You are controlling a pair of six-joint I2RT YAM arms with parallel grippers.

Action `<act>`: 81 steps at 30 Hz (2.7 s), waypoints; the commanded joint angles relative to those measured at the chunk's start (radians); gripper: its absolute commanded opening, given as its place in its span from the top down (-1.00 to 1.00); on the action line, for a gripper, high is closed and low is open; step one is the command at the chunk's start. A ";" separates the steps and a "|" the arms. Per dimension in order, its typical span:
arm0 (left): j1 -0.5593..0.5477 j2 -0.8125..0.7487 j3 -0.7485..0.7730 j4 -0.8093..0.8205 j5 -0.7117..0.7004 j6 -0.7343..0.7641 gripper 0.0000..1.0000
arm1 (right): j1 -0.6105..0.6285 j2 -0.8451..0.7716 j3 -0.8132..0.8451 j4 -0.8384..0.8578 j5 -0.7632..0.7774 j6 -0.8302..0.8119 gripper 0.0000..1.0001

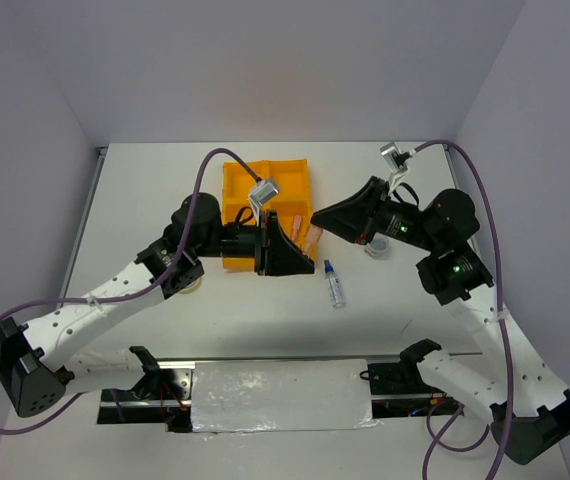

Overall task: Sort the stationery into containers
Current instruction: Close the pen cap on the pen.

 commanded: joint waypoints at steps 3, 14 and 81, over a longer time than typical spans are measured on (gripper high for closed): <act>0.020 0.023 0.095 0.136 -0.060 -0.004 1.00 | 0.020 -0.033 -0.032 -0.012 -0.071 -0.027 1.00; 0.064 0.044 0.132 0.180 -0.091 -0.035 1.00 | 0.028 -0.111 -0.147 0.059 -0.163 -0.156 1.00; 0.299 0.057 0.081 0.306 -0.135 -0.089 1.00 | 0.386 0.065 -0.252 -0.050 0.295 -0.078 1.00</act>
